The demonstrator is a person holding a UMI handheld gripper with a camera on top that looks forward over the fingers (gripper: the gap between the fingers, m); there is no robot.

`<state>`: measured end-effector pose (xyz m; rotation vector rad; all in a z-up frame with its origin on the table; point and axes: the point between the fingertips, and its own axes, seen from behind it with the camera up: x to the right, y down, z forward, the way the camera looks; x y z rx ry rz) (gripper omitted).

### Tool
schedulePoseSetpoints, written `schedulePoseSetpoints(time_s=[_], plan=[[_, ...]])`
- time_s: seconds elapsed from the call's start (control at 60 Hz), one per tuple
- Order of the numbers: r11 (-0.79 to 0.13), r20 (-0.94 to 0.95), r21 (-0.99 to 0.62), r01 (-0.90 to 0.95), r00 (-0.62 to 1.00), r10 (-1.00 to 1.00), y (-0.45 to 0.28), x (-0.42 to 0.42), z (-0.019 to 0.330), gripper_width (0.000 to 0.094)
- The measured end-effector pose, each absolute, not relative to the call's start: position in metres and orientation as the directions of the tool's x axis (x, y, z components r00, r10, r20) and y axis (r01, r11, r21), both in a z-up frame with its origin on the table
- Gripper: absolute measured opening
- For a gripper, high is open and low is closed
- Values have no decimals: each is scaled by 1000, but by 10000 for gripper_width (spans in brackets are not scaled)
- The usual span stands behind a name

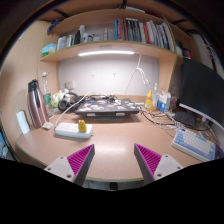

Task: Unplug charger

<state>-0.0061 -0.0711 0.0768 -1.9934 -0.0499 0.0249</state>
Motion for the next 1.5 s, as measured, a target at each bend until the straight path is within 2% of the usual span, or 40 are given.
schedulePoseSetpoints(time_s=[0.333,0.617,0.783,0.883,0.967,1.017,1.033,1.067,1.1,1.117,1.333,1.417,1.45,1.5], plan=[[-419,-16,-908,29,995,102,-45,-38,65,880],[-410,-61,-912,10,985,159,23,-109,53,874],[-408,18,-910,74,990,139,64,-132,43,860],[-422,38,-902,85,992,118,86,-140,33,768],[-427,44,-899,92,992,121,95,-146,26,729],[-426,24,-902,76,992,126,97,-151,25,587],[-430,13,-900,67,992,127,96,-152,23,490],[-426,14,-903,57,995,102,98,-146,24,487],[-423,24,-905,54,997,78,101,-140,24,348],[-422,10,-906,42,997,78,101,-141,24,306],[-413,-2,-910,38,995,96,102,-141,27,176],[-406,-19,-914,20,996,92,101,-141,29,176],[-356,-5,-934,31,995,101,102,-142,43,176],[-232,39,-971,59,995,86,101,-136,80,175]])
